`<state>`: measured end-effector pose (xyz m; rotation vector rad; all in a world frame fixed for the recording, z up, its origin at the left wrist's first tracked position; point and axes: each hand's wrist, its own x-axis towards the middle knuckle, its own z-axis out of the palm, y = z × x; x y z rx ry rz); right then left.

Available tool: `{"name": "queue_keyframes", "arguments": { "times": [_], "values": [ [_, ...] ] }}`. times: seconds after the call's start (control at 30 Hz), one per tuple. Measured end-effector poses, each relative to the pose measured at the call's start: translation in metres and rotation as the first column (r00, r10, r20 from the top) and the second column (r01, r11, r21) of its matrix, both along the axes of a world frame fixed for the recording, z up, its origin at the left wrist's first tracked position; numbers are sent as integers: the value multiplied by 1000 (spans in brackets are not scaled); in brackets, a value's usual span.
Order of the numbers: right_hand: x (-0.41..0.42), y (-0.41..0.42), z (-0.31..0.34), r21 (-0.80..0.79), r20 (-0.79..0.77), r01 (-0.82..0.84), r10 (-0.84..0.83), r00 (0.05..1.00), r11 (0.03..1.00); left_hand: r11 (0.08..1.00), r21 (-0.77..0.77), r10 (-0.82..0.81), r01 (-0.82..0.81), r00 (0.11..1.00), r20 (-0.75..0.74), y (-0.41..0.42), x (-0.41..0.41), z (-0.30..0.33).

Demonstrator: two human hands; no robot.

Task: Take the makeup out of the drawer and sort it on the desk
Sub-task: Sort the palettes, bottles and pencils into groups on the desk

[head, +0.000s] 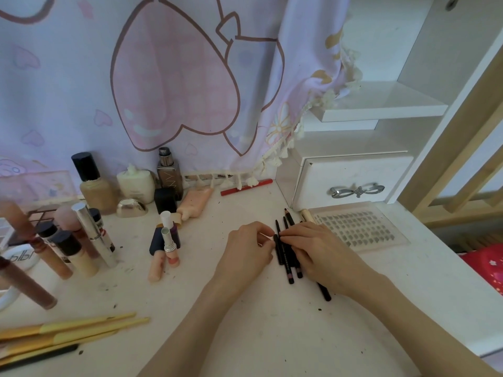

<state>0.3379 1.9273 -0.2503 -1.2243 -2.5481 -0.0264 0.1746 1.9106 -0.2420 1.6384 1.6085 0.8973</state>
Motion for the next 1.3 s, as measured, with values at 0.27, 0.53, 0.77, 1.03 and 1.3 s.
{"name": "queue_keyframes", "arguments": {
  "times": [0.27, 0.53, 0.77, 1.03, 1.3],
  "values": [
    [-4, 4, 8, -93, -66, 45, -52, 996, 995, 998, 58, 1, 4, 996, -91, 3, -5, -1],
    [-60, 74, 20, -179, 99, 80, -63, 993, 981, 998, 32, -17, 45, 799, -601, 10, -30, -6],
    [-82, 111, 7, -105, 292, 230, -191, 937, 967, 981, -179, -183, 79, 685, -705, 10, -35, -13],
    [-89, 119, 10, 3, 286, 272, -262, 922, 962, 978, -190, -193, 81, 686, -701, 12, -35, -11],
    [-84, 113, -2, 76, 198, 259, -269, 942, 963, 980, -172, -190, 96, 692, -697, 12, -38, -10]
  ]
}}
